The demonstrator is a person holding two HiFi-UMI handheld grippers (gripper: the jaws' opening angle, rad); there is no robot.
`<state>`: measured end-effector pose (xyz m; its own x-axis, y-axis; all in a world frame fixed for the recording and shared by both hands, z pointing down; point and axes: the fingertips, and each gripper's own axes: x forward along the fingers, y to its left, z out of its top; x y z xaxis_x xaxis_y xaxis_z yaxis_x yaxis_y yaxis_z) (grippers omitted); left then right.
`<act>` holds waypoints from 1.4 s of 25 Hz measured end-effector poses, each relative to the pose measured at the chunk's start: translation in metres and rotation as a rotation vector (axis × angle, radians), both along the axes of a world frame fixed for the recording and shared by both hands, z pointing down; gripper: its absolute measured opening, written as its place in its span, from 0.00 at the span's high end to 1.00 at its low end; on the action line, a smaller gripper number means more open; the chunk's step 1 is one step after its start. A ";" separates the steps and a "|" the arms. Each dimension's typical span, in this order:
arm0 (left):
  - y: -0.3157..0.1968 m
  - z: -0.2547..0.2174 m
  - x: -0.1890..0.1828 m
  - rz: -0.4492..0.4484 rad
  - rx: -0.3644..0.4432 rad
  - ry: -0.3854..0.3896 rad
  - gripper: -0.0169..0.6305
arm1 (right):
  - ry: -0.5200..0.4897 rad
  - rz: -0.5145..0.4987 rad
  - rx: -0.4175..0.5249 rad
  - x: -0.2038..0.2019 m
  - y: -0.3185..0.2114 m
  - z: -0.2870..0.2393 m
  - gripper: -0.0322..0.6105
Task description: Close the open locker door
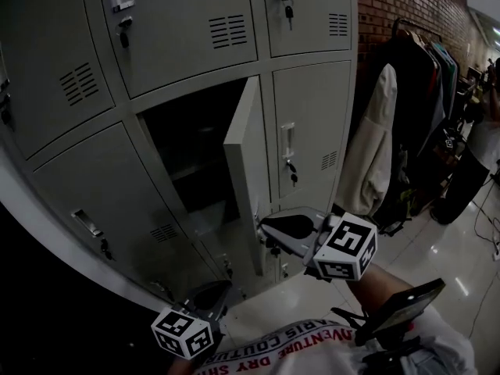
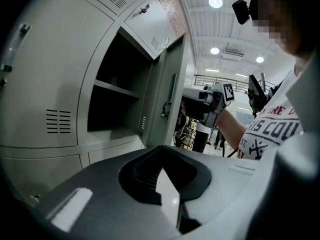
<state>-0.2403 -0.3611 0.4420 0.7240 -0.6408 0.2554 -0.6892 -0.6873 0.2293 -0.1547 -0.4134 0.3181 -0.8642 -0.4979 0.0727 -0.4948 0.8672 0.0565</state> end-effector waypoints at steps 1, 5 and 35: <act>-0.002 -0.001 -0.006 -0.014 0.001 0.000 0.97 | 0.002 -0.022 -0.001 -0.011 -0.003 0.001 0.96; -0.010 -0.008 -0.030 -0.071 0.014 0.007 0.97 | 0.022 -0.094 -0.006 -0.053 -0.021 0.004 0.96; -0.009 -0.008 -0.106 -0.270 -0.010 0.022 0.97 | -0.012 0.018 -0.052 -0.117 -0.142 0.009 0.96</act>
